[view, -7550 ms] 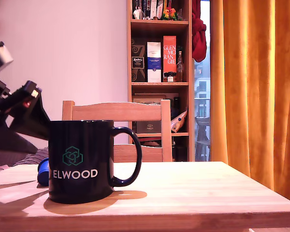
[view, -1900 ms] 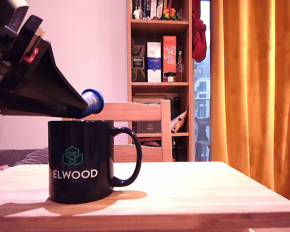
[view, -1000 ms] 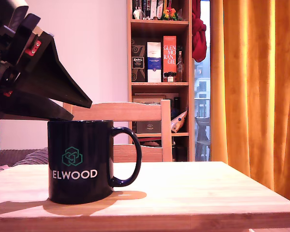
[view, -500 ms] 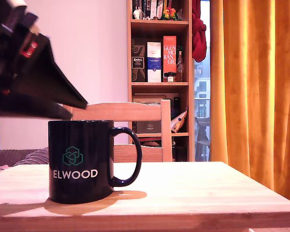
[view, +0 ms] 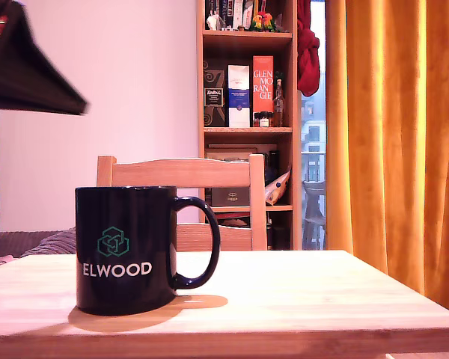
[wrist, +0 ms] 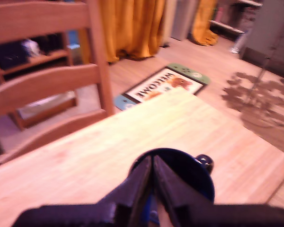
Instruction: Pick up the coffee capsules on the table and drop them inside the coffee cup
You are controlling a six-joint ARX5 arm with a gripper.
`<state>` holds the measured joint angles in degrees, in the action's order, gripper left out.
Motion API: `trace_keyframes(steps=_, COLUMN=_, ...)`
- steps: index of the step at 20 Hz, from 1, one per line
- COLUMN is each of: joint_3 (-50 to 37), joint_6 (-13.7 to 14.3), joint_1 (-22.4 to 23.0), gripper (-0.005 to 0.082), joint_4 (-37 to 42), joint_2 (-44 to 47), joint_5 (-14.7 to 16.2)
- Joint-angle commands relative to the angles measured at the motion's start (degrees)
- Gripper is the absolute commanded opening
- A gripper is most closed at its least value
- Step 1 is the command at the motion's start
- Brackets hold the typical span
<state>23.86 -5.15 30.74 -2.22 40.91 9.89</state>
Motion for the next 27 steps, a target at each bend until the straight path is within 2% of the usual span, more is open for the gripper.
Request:
trace_keyframes(steps=1, joint_3=-1.05, joint_6=0.87, joint_1=-0.13, gripper=-0.0019, joint_4=0.07, joint_2=-1.75, joint_5=-1.77)
trace_keyframes(steps=6, joint_3=-2.12, joint_6=1.97, joint_1=-4.22, gripper=-0.0019, joint_4=0.61, joint_2=-3.93, joint_5=-2.45)
trace_keyframes(steps=10, joint_3=-5.25, joint_6=1.95, joint_1=-9.70, gripper=-0.0019, joint_4=2.19, joint_2=-6.16, joint_5=-0.61)
trace_keyframes(steps=11, joint_3=-5.73, joint_6=0.98, joint_1=-10.99, gripper=-0.0019, joint_4=2.21, joint_2=-7.02, joint_5=0.46)
trace_keyframes(steps=15, joint_3=-8.02, joint_6=-1.16, joint_1=-14.60, gripper=-0.0019, joint_4=1.31, joint_2=-11.80, joint_5=1.64)
trace_keyframes(steps=20, joint_3=-8.96, joint_6=-2.08, joint_1=-15.13, gripper=-0.0019, joint_4=-5.14, joint_2=-20.09, joint_5=1.53)
trace_keyframes(steps=25, joint_3=-8.96, joint_6=-2.29, joint_1=-15.10, gripper=-0.0019, joint_4=-8.87, joint_2=-25.86, joint_5=-0.35)
trace_keyframes(steps=27, joint_3=-8.96, joint_6=-2.29, joint_1=-15.10, gripper=-0.0019, joint_4=-9.73, joint_2=-26.60, joint_5=-1.99)
